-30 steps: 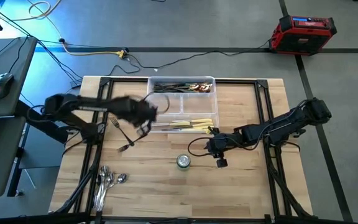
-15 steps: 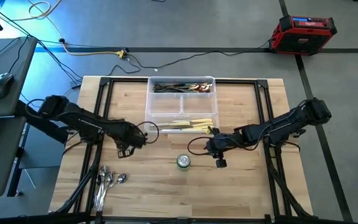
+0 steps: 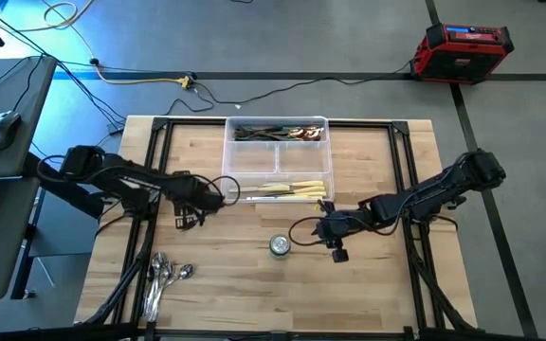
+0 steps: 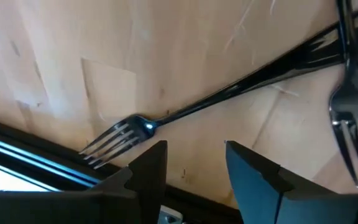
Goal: Sort silverware
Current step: Put the black fork into the silverware tray
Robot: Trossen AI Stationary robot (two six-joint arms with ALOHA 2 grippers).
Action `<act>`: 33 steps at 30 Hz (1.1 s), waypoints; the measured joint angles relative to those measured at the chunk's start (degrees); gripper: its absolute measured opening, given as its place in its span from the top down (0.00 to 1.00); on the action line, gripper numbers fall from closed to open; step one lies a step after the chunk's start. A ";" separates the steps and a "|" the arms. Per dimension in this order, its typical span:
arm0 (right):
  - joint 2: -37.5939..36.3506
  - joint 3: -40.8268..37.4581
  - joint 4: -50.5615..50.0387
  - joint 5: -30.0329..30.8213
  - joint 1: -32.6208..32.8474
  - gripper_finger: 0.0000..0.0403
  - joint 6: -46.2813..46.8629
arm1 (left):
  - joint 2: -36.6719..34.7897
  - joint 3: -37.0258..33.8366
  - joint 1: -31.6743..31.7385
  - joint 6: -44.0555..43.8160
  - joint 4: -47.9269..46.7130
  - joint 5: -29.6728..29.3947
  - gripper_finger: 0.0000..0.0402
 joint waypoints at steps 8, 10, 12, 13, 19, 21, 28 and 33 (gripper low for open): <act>0.00 0.00 0.28 0.01 0.03 0.75 -0.02 | 5.42 3.05 -0.76 2.79 1.25 2.32 0.65; 0.00 0.00 0.58 0.02 0.03 0.75 -0.02 | 8.20 4.34 -1.05 4.82 1.14 2.11 0.65; 0.02 0.00 0.83 0.02 0.05 0.75 -0.02 | 10.75 5.27 -1.13 7.21 1.05 1.91 0.65; 0.00 0.00 0.77 0.02 0.04 0.75 -0.02 | 11.90 5.47 -1.06 8.25 1.02 1.93 0.65; 0.00 0.00 0.67 0.00 0.06 0.75 1.20 | 15.46 6.71 0.70 1.82 1.00 8.08 0.65; 0.02 0.00 0.65 0.00 0.04 0.75 1.24 | 15.13 7.04 1.24 -2.83 0.71 11.57 0.65; 0.01 0.00 0.60 0.00 0.06 0.75 2.12 | 9.75 7.41 1.07 -12.73 4.92 14.71 0.65; 0.00 0.00 0.59 0.00 0.21 0.75 2.54 | 8.15 7.48 1.25 -14.57 11.92 8.82 0.65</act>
